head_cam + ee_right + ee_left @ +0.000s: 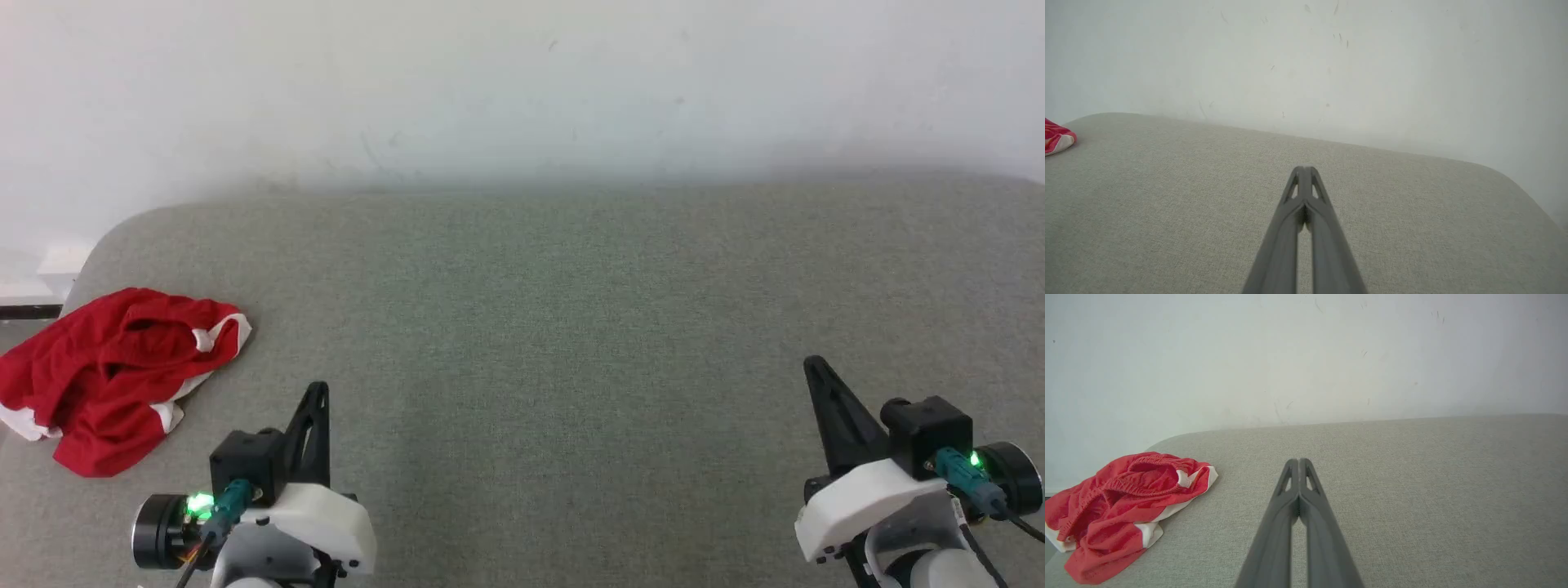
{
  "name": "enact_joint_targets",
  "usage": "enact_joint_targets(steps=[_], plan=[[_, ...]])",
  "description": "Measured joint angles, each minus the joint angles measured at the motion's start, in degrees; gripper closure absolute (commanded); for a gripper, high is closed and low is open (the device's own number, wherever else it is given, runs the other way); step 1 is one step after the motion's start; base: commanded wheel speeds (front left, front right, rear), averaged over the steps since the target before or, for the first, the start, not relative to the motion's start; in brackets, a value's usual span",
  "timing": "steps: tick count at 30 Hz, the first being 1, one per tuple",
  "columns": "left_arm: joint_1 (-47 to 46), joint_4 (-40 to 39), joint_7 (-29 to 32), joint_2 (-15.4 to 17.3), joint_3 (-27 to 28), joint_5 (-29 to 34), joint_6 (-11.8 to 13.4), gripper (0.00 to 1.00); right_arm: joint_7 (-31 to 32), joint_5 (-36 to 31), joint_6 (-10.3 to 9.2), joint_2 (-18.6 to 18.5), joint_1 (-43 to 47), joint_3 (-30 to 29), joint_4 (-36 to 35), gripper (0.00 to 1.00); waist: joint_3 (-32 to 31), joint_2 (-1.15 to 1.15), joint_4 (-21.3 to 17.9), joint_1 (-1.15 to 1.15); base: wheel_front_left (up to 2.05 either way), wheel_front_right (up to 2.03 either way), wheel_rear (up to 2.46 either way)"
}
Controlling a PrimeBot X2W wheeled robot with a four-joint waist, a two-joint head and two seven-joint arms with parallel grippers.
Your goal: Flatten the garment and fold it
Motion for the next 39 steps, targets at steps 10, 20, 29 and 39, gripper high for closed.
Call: enact_joint_targets(steps=[10,20,29,39], plan=[[0.0,0.0,0.0,0.0,0.0,0.0,0.0,1.00,0.0,0.0,0.00,0.0,0.0,0.0,0.0,1.00,0.0,0.00,0.0,0.00,0.00,0.00,0.00],[0.0,0.0,0.0,0.0,0.0,0.0,0.0,1.00,0.0,0.0,0.00,0.0,0.0,0.0,0.0,1.00,0.0,0.00,0.0,0.00,0.00,0.00,0.00],[0.0,0.1,0.0,0.0,-0.1,0.0,0.0,0.00,0.0,0.0,0.01,-0.1,0.0,0.0,0.1,0.00,0.0,0.00,0.0,0.00,0.00,0.00,0.00],[0.0,0.1,-0.7,0.0,-0.8,0.0,1.1,0.00,-0.7,0.8,0.01,-0.1,0.0,-1.3,0.0,0.00,0.2,0.00,0.0,0.00,0.00,0.00,0.00]])
